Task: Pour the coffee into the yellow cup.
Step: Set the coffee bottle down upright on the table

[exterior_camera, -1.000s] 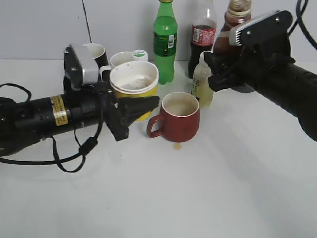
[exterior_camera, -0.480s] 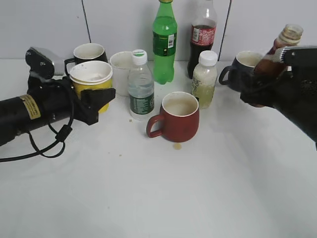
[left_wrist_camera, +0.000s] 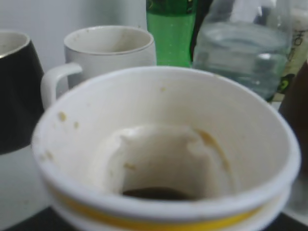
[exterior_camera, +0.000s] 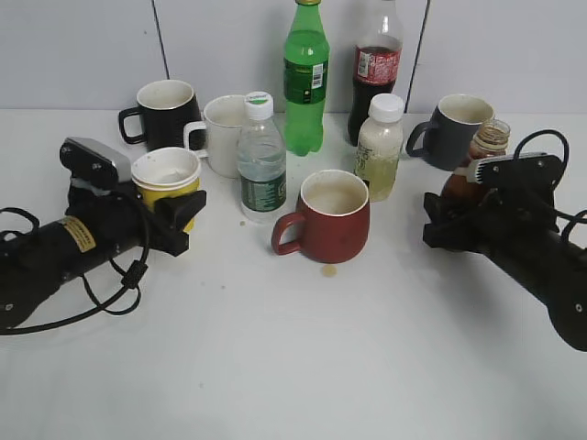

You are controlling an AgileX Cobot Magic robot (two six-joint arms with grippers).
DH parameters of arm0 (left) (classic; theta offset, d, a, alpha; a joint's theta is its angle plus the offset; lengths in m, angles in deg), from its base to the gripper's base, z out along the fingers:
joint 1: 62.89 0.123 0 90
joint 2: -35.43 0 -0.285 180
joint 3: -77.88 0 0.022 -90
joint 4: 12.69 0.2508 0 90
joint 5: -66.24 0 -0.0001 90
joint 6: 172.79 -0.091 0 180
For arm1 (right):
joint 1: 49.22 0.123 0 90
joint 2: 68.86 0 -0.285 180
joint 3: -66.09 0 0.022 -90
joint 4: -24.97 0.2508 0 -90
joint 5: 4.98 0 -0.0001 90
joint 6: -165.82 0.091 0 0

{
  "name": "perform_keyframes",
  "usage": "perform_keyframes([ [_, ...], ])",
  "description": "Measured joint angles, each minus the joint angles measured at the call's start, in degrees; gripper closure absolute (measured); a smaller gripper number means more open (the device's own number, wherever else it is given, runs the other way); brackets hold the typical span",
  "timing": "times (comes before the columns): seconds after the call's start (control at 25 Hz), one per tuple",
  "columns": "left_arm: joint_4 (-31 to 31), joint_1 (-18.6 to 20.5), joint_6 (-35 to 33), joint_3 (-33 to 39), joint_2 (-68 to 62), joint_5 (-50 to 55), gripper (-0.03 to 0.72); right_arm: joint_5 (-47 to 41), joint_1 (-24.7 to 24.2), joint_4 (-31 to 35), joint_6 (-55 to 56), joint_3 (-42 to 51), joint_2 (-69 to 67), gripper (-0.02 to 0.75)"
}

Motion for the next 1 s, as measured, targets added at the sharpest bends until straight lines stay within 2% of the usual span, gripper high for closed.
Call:
perform_keyframes([
  [0.48, -1.16, 0.0, -0.47, -8.06, -9.38, -1.62, 0.309, 0.39, 0.0, -0.86, -2.14, -1.6, -0.01, 0.237],
  [0.56, -1.18, 0.0, -0.47, -8.11, -9.49, -1.67, 0.289, 0.45, 0.0, -0.86, -2.16, -1.6, -0.01, 0.237],
  [0.76, -1.24, 0.0, -0.59, -7.95, -9.83, -0.7, 0.139, 0.45, 0.0, -0.86, -2.2, -1.6, -0.01, 0.237],
  [1.0, -1.47, 0.0, -0.64, -4.59, -7.67, -0.36, 0.107, 0.56, 0.0, -0.86, -2.2, -1.6, -0.01, 0.237],
])
